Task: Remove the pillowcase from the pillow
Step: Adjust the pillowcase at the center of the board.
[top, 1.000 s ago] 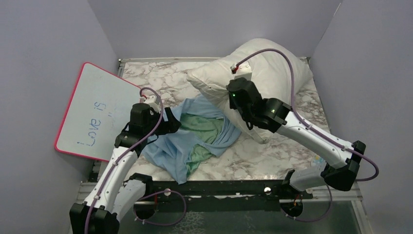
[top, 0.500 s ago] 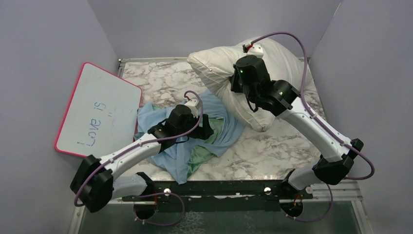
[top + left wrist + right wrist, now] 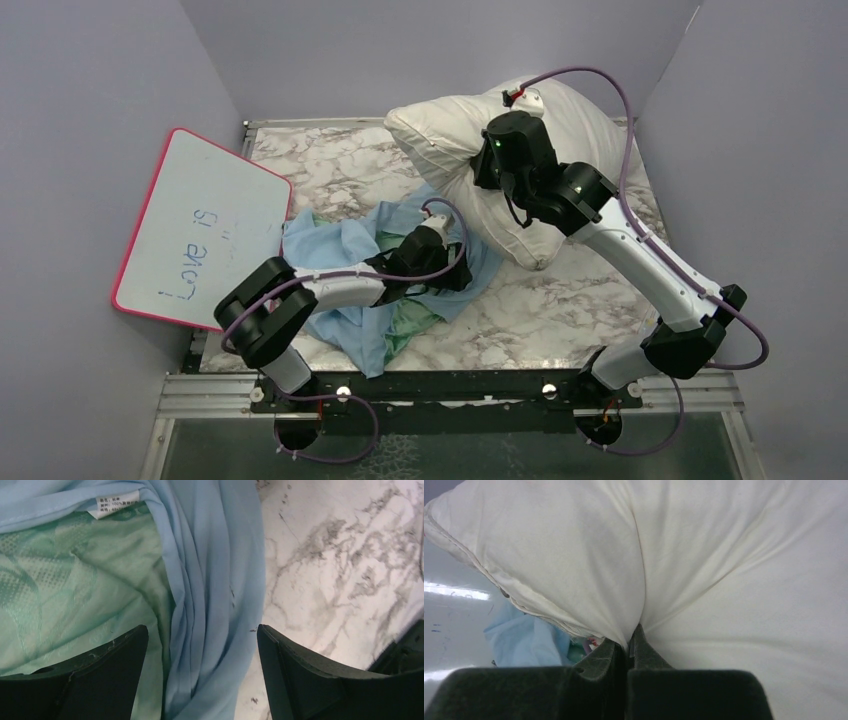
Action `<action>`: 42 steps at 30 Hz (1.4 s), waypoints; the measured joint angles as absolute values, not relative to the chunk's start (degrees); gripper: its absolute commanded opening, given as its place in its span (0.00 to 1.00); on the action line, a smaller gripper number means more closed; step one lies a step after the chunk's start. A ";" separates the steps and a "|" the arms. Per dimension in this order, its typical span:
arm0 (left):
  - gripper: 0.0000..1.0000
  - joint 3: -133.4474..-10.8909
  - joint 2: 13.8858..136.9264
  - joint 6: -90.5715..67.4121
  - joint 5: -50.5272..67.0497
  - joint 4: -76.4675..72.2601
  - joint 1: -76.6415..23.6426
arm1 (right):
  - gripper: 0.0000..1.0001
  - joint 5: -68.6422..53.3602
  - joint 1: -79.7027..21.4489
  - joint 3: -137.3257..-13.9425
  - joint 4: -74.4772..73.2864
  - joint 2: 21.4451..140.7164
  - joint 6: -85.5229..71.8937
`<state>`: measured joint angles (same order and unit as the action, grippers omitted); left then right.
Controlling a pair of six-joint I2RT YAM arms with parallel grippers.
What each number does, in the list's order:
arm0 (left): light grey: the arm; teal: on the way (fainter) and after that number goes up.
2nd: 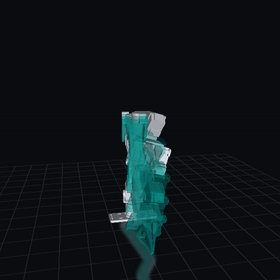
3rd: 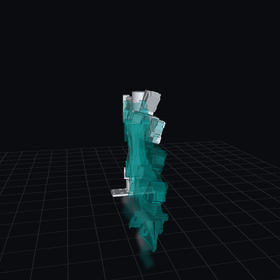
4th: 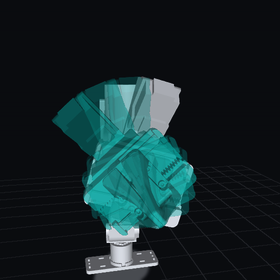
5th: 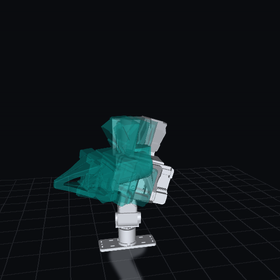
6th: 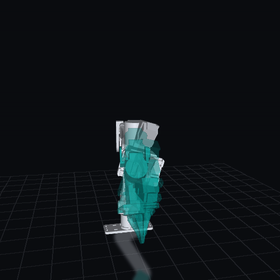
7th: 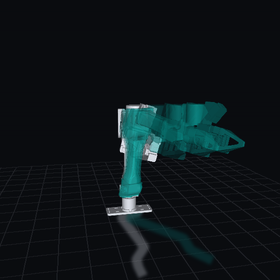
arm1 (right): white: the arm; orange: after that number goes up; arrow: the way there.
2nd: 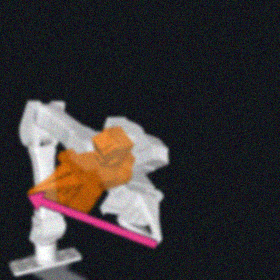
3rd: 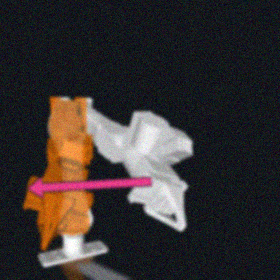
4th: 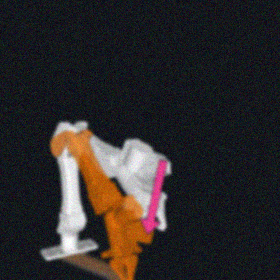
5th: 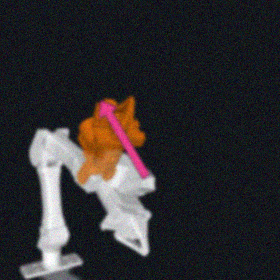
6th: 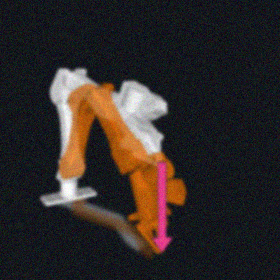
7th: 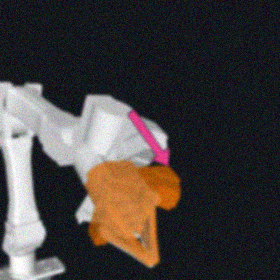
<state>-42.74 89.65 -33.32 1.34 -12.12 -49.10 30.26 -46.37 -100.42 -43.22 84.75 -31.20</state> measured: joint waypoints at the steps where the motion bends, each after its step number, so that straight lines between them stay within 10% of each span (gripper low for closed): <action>1: 0.79 -43.42 90.94 -33.50 0.49 -12.51 -49.36 | 0.01 30.24 -46.37 -100.42 -43.20 84.73 -31.31; 7: 0.58 -50.33 100.07 -35.27 -7.42 -10.17 -51.18 | 0.01 30.15 -46.22 -100.42 -43.22 84.73 -31.48; 15: 0.00 -52.25 101.30 -37.74 -16.51 -4.16 -52.27 | 0.01 30.13 -45.67 -99.96 -43.13 84.58 -31.55; 27: 0.00 -49.12 80.58 -36.75 -20.97 8.82 -47.68 | 0.01 27.24 -43.72 -95.92 -42.48 82.48 -32.88; 42: 0.00 -62.52 55.35 -25.58 -28.60 31.55 -14.85 | 0.01 15.05 -42.57 -87.02 -39.51 80.38 -34.65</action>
<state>-62.52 55.35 -25.58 -28.60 31.55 -14.85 15.05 -42.57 -87.02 -39.51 80.38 -34.65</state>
